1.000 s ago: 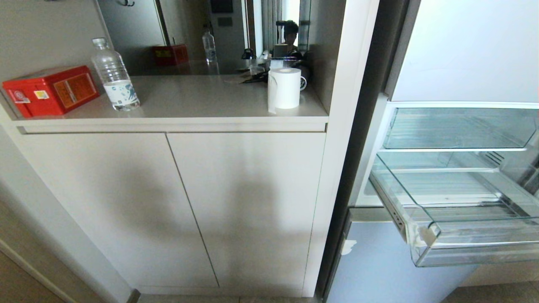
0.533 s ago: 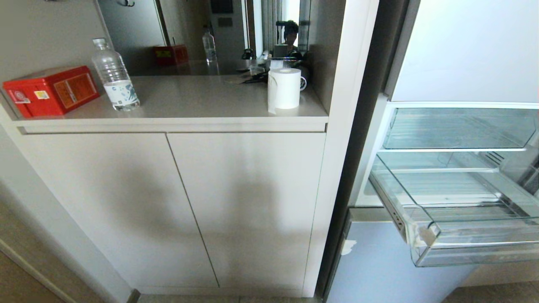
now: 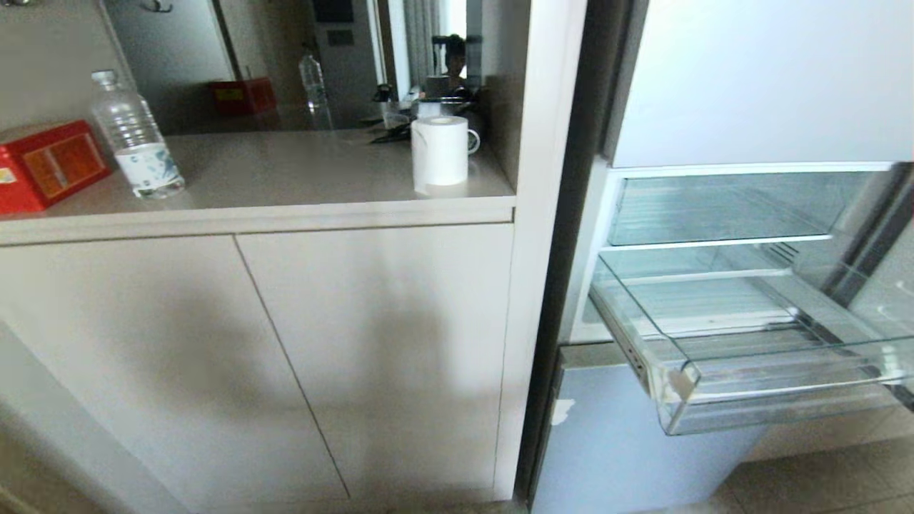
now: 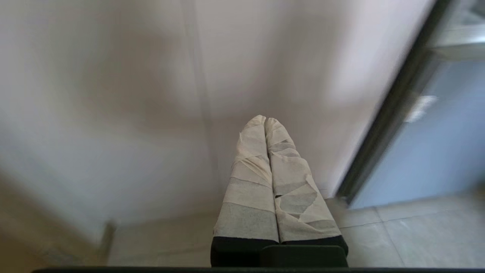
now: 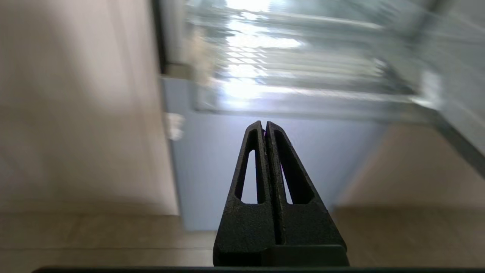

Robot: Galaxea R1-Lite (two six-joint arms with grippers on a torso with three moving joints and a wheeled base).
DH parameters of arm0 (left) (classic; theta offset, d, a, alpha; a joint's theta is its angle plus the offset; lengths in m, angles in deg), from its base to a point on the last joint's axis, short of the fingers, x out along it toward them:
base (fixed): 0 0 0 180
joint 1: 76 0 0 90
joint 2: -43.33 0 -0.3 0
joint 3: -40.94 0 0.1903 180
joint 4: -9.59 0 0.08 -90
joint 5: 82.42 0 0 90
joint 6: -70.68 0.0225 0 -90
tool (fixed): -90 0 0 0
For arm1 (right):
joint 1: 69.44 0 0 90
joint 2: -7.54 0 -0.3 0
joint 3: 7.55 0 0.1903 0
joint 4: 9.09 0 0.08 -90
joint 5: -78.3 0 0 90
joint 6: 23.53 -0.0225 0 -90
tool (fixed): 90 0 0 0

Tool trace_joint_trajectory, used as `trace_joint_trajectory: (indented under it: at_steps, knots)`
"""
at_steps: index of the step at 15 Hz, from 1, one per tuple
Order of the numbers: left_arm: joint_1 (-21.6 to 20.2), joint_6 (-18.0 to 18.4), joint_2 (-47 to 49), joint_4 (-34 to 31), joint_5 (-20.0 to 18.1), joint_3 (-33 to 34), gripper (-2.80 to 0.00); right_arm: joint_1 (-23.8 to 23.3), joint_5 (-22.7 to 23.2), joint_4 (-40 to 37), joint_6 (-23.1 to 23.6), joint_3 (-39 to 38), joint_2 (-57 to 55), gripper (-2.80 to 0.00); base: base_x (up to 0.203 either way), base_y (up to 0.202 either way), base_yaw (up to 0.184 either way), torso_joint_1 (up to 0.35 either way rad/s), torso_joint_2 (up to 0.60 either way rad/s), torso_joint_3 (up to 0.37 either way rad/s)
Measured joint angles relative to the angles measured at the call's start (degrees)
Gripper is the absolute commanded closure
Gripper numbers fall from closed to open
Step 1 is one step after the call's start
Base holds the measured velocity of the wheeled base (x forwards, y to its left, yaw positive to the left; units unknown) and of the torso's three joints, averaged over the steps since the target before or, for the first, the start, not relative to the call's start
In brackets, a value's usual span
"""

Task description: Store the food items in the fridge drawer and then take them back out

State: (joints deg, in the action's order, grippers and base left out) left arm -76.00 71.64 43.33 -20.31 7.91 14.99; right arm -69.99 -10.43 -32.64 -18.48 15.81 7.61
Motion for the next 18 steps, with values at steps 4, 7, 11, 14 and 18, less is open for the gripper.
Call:
trace_joint_trajectory:
  at_steps: [4, 7, 11, 14, 18]
  knots:
    - [0.0, 0.0, 0.0, 0.0, 0.0, 0.05, 0.0, 0.02, 0.0, -0.04, -0.16, 0.0, 0.02, 0.0, 0.003, 0.009, -0.174, 0.001, 0.0, 0.002]
    - [0.0, 0.0, 0.0, 0.0, 0.0, 0.05, 0.0, 0.02, -0.02, -0.06, -0.21, 0.0, 0.01, 0.0, 0.001, 0.01, -0.175, 0.003, 0.0, 0.004]
    - [0.0, 0.0, 0.0, 0.01, 0.0, 0.05, 0.0, 0.02, -0.01, -0.06, -0.18, 0.0, 0.0, 0.0, 0.002, 0.009, -0.175, 0.0, 0.0, 0.001]
    - [0.0, 0.0, 0.0, 0.01, 0.0, 0.02, 0.0, 0.04, 0.07, -0.04, -0.33, 0.0, 0.0, 0.0, -0.001, 0.006, -0.156, 0.003, 0.0, 0.003]
    - [0.0, 0.0, 0.0, 0.01, -0.02, 0.02, 0.0, 0.02, -0.12, -0.2, 0.42, 0.14, -0.28, 0.0, 0.003, 0.003, -0.027, -0.001, 0.0, -0.001]
